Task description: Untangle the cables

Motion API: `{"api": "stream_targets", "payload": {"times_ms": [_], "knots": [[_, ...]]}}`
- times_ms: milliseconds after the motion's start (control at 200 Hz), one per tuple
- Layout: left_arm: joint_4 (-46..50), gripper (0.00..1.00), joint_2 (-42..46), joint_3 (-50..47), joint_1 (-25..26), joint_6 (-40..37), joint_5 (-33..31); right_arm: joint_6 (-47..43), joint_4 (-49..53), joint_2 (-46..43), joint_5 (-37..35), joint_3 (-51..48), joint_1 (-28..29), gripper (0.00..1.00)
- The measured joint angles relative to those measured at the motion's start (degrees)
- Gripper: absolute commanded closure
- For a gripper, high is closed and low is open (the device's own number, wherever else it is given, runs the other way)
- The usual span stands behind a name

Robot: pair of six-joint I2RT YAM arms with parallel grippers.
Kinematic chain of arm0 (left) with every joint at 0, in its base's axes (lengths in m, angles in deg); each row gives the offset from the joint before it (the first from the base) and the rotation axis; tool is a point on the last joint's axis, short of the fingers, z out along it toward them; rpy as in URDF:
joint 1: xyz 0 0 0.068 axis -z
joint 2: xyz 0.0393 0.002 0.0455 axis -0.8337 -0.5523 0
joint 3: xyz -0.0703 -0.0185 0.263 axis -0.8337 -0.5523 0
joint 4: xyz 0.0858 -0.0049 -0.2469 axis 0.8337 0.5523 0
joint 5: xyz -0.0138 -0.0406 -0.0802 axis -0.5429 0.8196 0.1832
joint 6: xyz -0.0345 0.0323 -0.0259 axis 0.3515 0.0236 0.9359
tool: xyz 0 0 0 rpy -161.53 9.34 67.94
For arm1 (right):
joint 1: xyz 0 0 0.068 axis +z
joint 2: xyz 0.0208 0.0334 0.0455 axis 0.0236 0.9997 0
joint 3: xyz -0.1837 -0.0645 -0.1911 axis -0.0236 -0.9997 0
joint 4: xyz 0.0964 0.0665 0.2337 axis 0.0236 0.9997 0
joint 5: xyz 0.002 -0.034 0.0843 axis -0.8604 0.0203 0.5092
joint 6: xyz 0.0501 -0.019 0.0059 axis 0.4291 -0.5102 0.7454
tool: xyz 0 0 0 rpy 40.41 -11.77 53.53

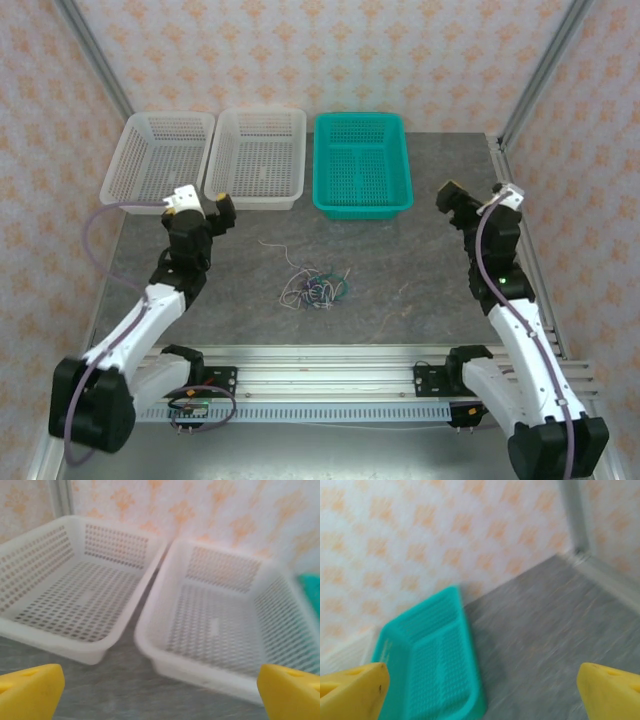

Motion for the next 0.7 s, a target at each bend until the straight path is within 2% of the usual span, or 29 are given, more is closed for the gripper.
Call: {"api": "stream_targets", "payload": {"times_ms": [85, 175, 280, 380, 555, 701], "knots": [[8.6, 0.09, 3.8, 5.4, 3.6, 7.7, 1.7, 0.9, 8.2, 3.4, 4.5, 3.3, 4.8, 0.03], [16.3, 0.16, 5.6, 8.2, 10.6, 16.0, 3.4, 0.9, 15.1, 8.7, 8.1, 5.7, 12.5, 0.03], [22.5, 0.17, 4.1, 8.5, 17.9, 24.7, 5.9, 1.3, 19.4, 14.1, 12.3, 6.3, 21.0, 0.03], [26.3, 0.17, -1.4, 8.5, 22.3, 31.3, 8.6, 2.3, 19.6, 19.3, 14.6, 6.3, 27.6, 0.02], [31.1, 0.17, -10.2, 8.5, 24.7, 38.4, 11.5, 4.4, 16.2, 31.2, 17.3, 8.0, 35.7, 0.02], [33.7, 0.16, -10.7, 8.6, 24.8, 40.6, 11.1, 4.9, 12.5, 40.2, 18.4, 11.6, 39.4, 0.03]]}}
